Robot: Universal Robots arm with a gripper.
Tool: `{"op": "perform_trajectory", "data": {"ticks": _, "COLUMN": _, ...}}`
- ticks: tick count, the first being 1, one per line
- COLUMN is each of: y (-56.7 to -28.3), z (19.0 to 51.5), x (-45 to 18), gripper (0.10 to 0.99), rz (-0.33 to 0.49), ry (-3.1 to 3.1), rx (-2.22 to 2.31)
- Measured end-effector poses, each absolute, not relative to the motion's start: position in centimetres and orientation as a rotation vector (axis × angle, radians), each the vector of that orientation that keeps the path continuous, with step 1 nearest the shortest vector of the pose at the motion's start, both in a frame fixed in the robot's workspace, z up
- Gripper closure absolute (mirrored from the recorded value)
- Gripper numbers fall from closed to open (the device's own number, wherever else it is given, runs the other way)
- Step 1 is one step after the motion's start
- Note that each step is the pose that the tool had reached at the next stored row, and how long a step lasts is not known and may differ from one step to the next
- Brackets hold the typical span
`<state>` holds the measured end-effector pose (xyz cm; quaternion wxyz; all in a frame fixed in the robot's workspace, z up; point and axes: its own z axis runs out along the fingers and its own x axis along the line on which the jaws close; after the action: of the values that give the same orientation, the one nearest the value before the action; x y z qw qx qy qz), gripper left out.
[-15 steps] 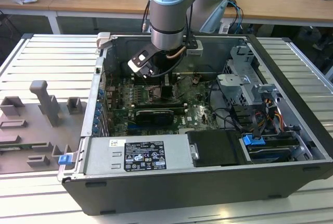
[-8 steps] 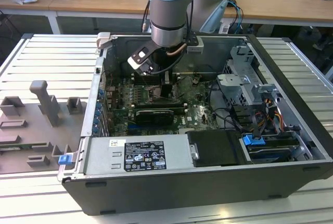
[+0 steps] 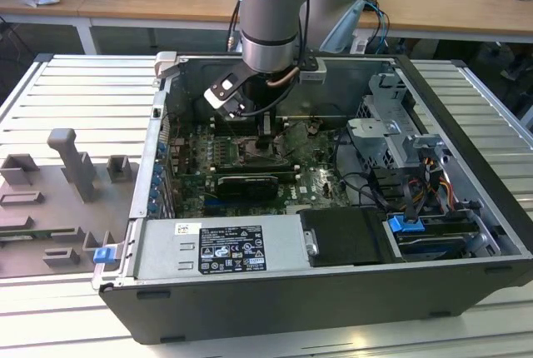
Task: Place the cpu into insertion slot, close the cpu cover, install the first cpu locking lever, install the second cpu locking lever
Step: 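Place the cpu into insertion slot, then close the cpu cover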
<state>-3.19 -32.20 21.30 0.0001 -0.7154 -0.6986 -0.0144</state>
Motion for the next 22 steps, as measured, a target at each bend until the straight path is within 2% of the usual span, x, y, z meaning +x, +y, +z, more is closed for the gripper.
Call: {"op": "perform_trajectory", "data": {"ticks": 22, "y": -32.2, "z": 22.3, "x": -3.19, "gripper": 0.98, "rz": -0.045, "ry": -2.195, "rx": -2.247}}
